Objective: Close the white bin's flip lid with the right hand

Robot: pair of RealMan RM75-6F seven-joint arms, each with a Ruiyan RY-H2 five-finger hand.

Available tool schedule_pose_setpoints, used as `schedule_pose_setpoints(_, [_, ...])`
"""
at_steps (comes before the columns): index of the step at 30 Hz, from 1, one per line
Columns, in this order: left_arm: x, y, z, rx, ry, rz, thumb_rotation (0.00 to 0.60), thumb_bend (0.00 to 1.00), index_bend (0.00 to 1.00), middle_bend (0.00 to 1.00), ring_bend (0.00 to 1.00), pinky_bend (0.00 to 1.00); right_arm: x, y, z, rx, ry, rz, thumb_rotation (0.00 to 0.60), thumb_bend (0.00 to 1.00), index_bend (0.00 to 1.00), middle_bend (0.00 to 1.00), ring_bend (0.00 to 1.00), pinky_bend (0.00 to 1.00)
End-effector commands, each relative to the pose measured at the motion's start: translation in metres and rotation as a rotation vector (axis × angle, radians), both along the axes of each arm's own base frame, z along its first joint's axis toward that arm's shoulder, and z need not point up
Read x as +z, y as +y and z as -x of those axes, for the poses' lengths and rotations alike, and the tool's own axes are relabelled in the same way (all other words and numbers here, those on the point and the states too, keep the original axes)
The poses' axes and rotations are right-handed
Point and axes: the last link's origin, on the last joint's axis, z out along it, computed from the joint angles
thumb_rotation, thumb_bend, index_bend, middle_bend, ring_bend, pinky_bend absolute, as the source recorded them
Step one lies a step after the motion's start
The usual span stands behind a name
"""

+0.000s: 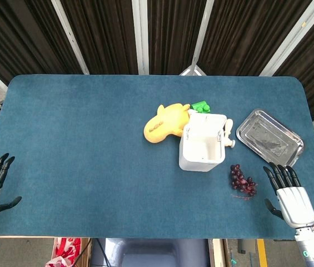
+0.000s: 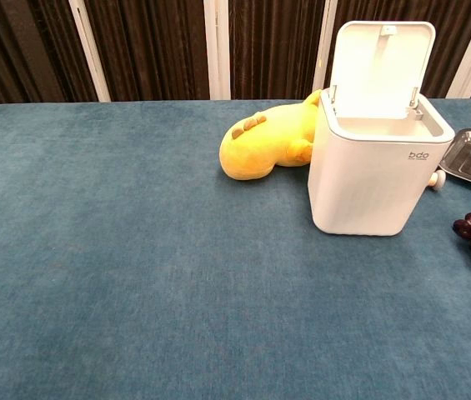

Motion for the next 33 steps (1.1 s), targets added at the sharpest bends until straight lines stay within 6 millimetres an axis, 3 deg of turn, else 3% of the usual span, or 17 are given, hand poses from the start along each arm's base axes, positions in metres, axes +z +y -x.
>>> schedule_pose_setpoints(1, [0.000, 0.000, 0.000, 0.000, 0.001, 0.001, 0.600, 0.00, 0.00, 0.00, 0.00, 0.00, 0.000, 0.000, 0.000, 0.001, -0.001, 0.001, 0.600, 0.34, 0.00, 0.00, 0.00, 0.00])
schedule_pose_setpoints(12, [0.002, -0.004, 0.000, 0.001, -0.004, -0.006, 0.600, 0.00, 0.00, 0.00, 0.00, 0.00, -0.001, -0.002, -0.006, 0.014, -0.024, 0.005, 0.600, 0.34, 0.00, 0.00, 0.00, 0.00])
schedule_pose_setpoints(17, [0.004, -0.004, 0.001, 0.007, -0.013, -0.012, 0.600, 0.00, 0.00, 0.00, 0.00, 0.00, 0.003, -0.019, -0.029, 0.032, -0.092, 0.022, 0.600, 0.34, 0.00, 0.00, 0.00, 0.00])
schedule_pose_setpoints(19, [0.004, -0.004, 0.002, 0.010, -0.019, -0.012, 0.600, 0.00, 0.00, 0.00, 0.00, 0.00, 0.008, -0.032, -0.044, 0.042, -0.137, 0.033, 0.600, 0.34, 0.00, 0.00, 0.02, 0.12])
schedule_pose_setpoints(21, [0.005, -0.004, 0.002, 0.014, -0.024, -0.010, 0.600, 0.00, 0.00, 0.00, 0.00, 0.00, 0.012, -0.046, -0.057, 0.028, -0.169, 0.025, 0.600, 0.34, 0.00, 0.06, 0.11, 0.30])
schedule_pose_setpoints(24, [0.004, -0.003, 0.001, 0.017, -0.030, -0.007, 0.600, 0.00, 0.00, 0.00, 0.00, 0.00, 0.016, -0.064, -0.079, 0.000, -0.236, -0.002, 0.600, 0.34, 0.00, 0.38, 0.46, 0.60])
schedule_pose_setpoints(28, [0.003, -0.001, 0.000, 0.017, -0.036, 0.001, 0.600, 0.00, 0.00, 0.00, 0.00, 0.00, 0.022, -0.087, -0.107, -0.027, -0.296, -0.039, 0.600, 0.41, 0.00, 0.57, 0.64, 0.71])
schedule_pose_setpoints(33, [0.001, 0.000, -0.001, 0.019, -0.038, 0.014, 0.600, 0.00, 0.00, 0.00, 0.00, 0.00, 0.028, -0.110, -0.133, -0.034, -0.299, -0.059, 0.600, 0.48, 0.00, 0.63, 0.70, 0.73])
